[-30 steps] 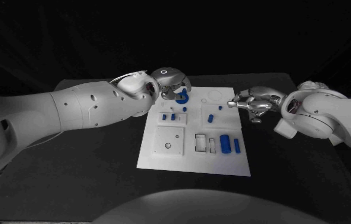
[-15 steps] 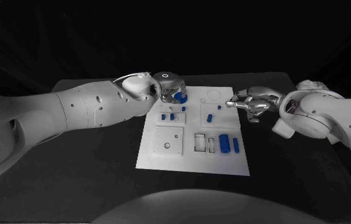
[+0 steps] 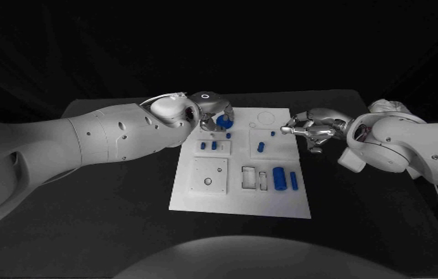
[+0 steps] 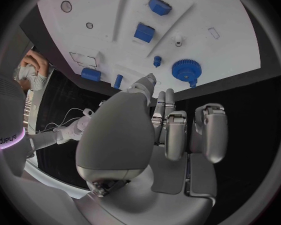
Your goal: Assemble the parts on the task board
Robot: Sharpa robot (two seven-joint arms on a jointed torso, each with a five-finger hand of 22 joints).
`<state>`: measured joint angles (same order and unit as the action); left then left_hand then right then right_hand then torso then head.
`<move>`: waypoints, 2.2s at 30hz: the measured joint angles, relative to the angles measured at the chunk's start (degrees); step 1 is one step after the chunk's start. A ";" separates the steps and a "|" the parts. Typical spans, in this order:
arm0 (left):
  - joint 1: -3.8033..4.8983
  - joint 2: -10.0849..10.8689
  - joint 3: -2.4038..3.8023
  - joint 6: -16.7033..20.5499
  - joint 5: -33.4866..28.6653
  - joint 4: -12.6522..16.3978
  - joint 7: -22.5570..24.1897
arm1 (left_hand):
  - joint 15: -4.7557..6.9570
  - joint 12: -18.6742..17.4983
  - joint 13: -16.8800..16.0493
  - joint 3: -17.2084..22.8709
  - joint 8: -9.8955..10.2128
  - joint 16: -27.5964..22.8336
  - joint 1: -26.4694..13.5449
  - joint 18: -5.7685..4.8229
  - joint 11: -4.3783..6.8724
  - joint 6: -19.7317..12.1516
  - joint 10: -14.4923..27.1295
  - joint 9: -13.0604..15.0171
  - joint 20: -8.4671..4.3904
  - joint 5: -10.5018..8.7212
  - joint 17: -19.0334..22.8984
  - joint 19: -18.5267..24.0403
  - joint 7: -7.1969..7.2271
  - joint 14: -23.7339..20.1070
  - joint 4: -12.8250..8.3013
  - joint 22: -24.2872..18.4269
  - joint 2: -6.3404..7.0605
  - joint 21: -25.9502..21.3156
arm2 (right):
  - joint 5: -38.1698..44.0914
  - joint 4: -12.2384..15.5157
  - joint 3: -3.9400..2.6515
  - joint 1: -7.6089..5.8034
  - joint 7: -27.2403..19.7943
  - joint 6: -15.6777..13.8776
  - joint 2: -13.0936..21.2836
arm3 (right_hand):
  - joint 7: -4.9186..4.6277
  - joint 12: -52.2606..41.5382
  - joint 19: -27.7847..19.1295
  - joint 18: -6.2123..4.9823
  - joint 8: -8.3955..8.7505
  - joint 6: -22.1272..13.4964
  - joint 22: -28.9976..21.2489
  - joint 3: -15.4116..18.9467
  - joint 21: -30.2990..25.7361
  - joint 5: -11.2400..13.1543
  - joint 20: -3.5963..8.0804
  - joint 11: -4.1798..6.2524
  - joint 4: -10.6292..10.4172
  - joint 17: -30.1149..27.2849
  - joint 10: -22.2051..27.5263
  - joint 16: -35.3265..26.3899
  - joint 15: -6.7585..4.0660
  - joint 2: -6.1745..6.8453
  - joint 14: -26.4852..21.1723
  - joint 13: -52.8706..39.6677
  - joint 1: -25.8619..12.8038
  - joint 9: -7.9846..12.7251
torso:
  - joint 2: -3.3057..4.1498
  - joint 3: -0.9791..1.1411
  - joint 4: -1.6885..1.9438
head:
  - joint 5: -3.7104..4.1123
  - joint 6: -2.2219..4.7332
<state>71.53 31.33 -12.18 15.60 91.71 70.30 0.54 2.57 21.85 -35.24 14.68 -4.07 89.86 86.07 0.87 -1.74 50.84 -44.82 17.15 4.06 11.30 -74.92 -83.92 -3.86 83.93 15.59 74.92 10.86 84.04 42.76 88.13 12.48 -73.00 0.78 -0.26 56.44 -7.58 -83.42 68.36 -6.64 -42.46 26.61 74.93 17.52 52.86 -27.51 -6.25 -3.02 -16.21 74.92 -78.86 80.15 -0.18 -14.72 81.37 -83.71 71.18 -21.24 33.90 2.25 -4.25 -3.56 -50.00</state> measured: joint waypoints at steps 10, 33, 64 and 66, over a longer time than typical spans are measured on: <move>-0.16 0.05 -0.02 0.83 -0.23 0.24 1.10 | 0.44 -7.03 9.99 -1.95 0.00 0.00 0.55 0.92 0.43 0.40 -0.22 -2.93 -0.61 -0.34 0.01 -0.02 -0.40 0.06 -1.95 0.00 -0.55 -2.62 | -0.01 -0.09 0.00 0.04 -0.07 -0.06 0.09 | 0.00 -0.01 0.00 0.00 0.00 0.00 -0.01 0.00 -0.21 -0.24 0.00 0.14 0.00 0.00 0.17 0.00 0.00 0.13 0.00 0.01 -0.13 0.00 | 0.01 0.03 0.07 | -0.17 0.00; -2.35 -2.91 -0.04 0.10 2.32 -3.69 1.74 | 0.43 -9.69 17.89 -0.62 -0.97 0.00 1.28 0.92 0.75 6.91 -6.30 -4.90 -0.61 2.84 0.01 -0.02 0.29 0.06 -3.37 -0.01 -1.75 -3.62 | -0.01 -0.01 0.00 0.05 -0.39 -0.28 0.29 | -0.02 0.17 0.00 0.00 0.00 0.39 -0.02 0.00 -0.20 -0.24 0.00 -0.06 0.00 -0.01 0.36 0.00 0.00 0.19 0.00 0.01 0.26 -0.01 | 0.05 0.02 -0.05 | 0.14 0.00; -2.96 -4.15 -0.04 -0.64 2.98 -5.64 2.58 | 0.42 -11.41 21.40 2.75 -1.02 0.00 1.97 0.93 0.83 8.53 -9.45 -5.85 -0.81 5.45 -0.02 -0.22 0.31 0.05 -4.55 -0.02 -1.97 -4.38 | -0.04 -0.13 -0.01 0.05 -0.37 -0.28 0.06 | -0.03 0.37 -0.42 0.01 0.00 0.39 0.02 0.00 -0.53 -0.57 0.01 -0.14 0.00 0.03 0.90 0.00 0.00 0.11 0.00 0.01 0.34 -0.01 | -0.02 0.03 -0.02 | 0.28 0.00; -2.98 -4.31 -0.04 -0.97 2.98 -5.90 2.50 | 0.42 -11.41 21.62 3.16 -1.02 0.00 1.97 0.93 0.83 8.53 -9.45 -5.94 -0.81 5.45 -0.02 -0.22 0.31 0.05 -4.64 -0.02 -1.97 -4.39 | -0.04 -0.15 -0.01 0.05 -0.36 -0.28 0.05 | -0.23 0.37 -0.42 0.01 0.00 0.59 0.02 0.00 -0.83 -0.57 0.01 -0.14 0.00 0.02 0.90 0.00 0.00 0.11 0.00 0.00 0.34 -0.01 | -0.02 0.03 -0.02 | 0.31 0.00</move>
<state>68.55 27.01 -12.22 14.63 94.69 64.40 3.03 2.98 10.43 -13.61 17.84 -5.09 89.86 88.04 1.79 -0.91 59.37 -54.27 11.21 3.25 16.75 -74.95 -84.14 -3.56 83.98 10.95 74.91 8.89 79.65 42.72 87.98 12.47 -72.95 0.42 -0.54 56.48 -7.81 -83.05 67.94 -6.63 -42.46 27.19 74.95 17.52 52.02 -28.08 -6.25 -3.17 -16.21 74.94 -77.96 80.15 -0.18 -14.61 81.37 -83.71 71.52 -21.26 33.88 2.27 -4.27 -3.25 -50.00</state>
